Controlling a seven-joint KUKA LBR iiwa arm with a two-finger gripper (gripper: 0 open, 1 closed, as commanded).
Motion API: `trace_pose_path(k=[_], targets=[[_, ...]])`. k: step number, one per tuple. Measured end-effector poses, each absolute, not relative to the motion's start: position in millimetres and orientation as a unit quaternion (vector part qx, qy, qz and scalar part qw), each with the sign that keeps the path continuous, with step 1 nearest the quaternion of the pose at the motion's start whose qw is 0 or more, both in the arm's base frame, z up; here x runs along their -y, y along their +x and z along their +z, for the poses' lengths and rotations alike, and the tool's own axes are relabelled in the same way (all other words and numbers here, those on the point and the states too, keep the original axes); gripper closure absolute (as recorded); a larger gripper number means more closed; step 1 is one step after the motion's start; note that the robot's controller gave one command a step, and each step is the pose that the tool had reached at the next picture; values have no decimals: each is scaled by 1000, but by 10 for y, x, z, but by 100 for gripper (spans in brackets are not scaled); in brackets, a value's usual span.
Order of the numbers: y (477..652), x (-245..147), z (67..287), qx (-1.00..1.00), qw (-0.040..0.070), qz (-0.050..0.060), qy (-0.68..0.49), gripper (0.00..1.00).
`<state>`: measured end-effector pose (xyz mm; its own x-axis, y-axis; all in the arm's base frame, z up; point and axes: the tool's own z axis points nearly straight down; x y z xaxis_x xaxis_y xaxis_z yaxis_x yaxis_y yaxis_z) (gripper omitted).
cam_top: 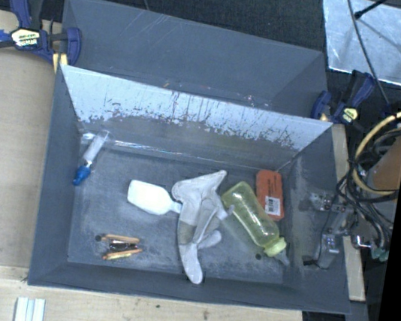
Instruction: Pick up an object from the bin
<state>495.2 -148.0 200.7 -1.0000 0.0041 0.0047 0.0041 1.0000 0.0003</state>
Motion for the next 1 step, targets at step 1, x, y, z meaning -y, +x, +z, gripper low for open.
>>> trace_pose_path(k=[1], targets=[[4970,1472,2054,1000,-2,1,0,0]])
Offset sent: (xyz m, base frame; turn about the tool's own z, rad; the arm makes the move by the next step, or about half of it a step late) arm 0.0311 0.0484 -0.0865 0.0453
